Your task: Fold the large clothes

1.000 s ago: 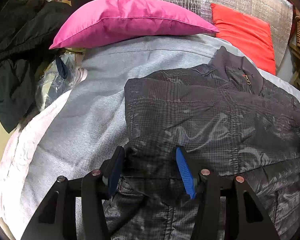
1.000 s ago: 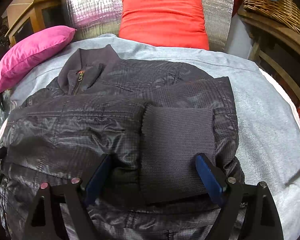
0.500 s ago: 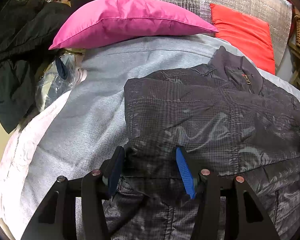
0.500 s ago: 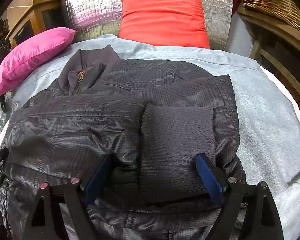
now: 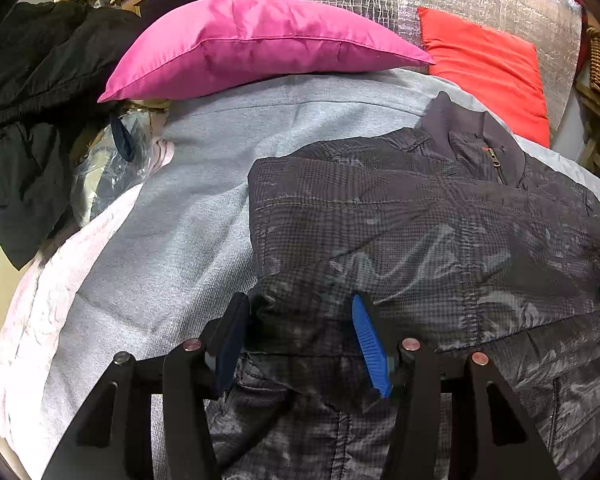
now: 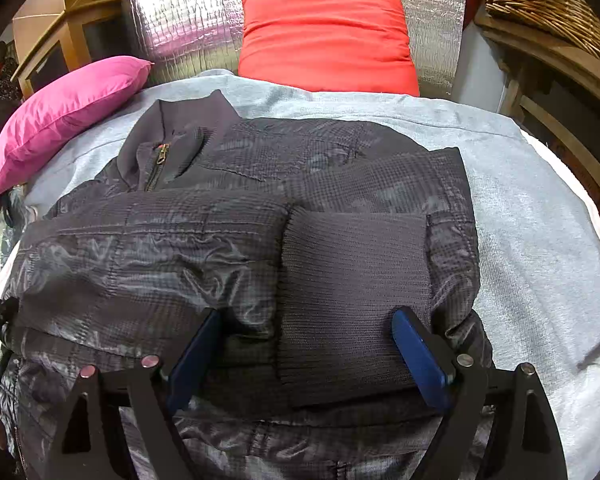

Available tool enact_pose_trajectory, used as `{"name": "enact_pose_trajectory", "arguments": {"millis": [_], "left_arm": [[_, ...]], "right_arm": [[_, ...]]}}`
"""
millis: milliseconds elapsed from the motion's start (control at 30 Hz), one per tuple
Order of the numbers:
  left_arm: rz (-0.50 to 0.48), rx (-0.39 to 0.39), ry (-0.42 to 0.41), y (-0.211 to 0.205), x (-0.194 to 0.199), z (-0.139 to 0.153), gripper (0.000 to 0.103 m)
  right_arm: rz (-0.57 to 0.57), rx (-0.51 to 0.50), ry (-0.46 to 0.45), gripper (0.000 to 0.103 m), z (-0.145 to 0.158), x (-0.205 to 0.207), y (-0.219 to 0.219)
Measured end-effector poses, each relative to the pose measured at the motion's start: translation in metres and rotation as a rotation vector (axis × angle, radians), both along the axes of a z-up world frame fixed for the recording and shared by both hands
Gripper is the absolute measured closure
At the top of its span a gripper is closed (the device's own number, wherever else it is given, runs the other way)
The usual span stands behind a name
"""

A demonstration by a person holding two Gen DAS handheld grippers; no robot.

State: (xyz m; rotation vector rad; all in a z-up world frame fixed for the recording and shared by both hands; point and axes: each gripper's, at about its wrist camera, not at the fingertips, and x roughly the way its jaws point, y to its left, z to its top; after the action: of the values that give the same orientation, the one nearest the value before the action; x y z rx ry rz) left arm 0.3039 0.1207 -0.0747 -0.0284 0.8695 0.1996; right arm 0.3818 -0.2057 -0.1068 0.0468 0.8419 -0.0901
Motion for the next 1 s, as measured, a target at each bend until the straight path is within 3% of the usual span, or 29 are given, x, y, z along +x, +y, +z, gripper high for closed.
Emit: {"name": "enact_pose_trajectory", "arguments": {"millis": [300, 467, 533, 633, 733, 833, 933, 1000], "left_arm": [[-0.002, -0.008, 0.001, 0.004, 0.0, 0.005, 0.048], [0.005, -0.058, -0.06, 0.003, 0.01, 0.029, 0.048], [-0.016, -0.064, -0.057, -0.007, 0.022, 0.033, 0.048], [-0.055, -0.032, -0.008, -0.023, 0.042, 0.021, 0.046], [-0.061, 0.014, 0.092, -0.031, 0.058, -0.008, 0.042], [-0.083, 0.119, 0.074, -0.04, 0.057, -0.01, 0.037], [-0.085, 0.08, 0.053, -0.032, 0.05, 0.004, 0.037], [-0.081, 0.034, 0.006, -0.023, 0.04, 0.015, 0.037]], "right_arm": [[-0.009, 0.032, 0.028, 0.013, 0.009, 0.001, -0.002], [-0.013, 0.173, -0.055, 0.013, 0.051, 0.005, -0.015], [-0.016, 0.223, -0.037, 0.013, 0.056, 0.023, -0.018], [-0.02, 0.134, 0.002, 0.013, 0.05, 0.05, -0.012], [-0.06, -0.037, 0.158, 0.012, 0.01, 0.074, -0.01], [-0.071, -0.09, 0.14, 0.0, -0.002, 0.072, -0.009], [-0.077, -0.034, 0.145, 0.0, 0.003, 0.069, -0.014], [-0.07, 0.003, 0.085, 0.0, 0.022, 0.056, -0.017]]}}
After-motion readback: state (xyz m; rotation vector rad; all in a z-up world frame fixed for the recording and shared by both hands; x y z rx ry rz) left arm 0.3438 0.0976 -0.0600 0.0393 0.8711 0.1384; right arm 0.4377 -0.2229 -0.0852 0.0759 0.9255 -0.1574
